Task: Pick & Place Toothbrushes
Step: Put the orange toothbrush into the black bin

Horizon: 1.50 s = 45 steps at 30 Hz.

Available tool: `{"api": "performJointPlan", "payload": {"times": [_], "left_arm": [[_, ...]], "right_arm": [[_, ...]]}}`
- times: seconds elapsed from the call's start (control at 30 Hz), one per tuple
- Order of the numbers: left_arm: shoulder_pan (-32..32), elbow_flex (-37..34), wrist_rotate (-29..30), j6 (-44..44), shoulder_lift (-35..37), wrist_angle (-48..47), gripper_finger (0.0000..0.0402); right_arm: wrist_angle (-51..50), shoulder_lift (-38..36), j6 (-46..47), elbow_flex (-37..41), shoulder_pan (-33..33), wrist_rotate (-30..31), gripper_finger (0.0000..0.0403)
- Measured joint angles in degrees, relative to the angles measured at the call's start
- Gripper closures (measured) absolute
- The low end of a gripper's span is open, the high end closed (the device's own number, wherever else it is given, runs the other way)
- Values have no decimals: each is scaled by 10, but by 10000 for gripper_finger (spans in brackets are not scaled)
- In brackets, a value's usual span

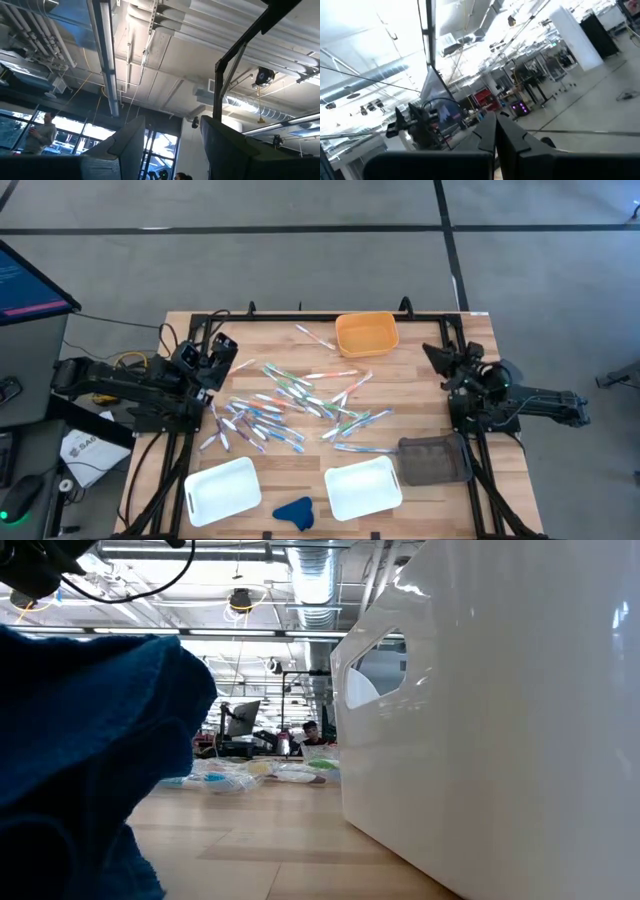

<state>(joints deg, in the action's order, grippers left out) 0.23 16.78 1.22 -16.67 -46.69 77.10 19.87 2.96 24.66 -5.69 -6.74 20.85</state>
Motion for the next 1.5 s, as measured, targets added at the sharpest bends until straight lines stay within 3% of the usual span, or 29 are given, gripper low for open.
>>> {"api": "performJointPlan", "payload": {"times": [0.87, 1.0, 1.23, 1.5], "left_arm": [[0, 5, 0, 29, -20, -8, 215], [0, 25, -3, 43, -40, -25, 215], [0, 93, -34, 47, -102, -102, 215], [0, 135, -38, 77, -136, -163, 215]], "right_arm": [[34, 0, -28, 0, 11, -14, 403], [39, 1, -42, 0, 11, -18, 403], [72, 15, -49, 0, 11, -90, 403], [85, 47, -58, -5, 11, -107, 403]]}}
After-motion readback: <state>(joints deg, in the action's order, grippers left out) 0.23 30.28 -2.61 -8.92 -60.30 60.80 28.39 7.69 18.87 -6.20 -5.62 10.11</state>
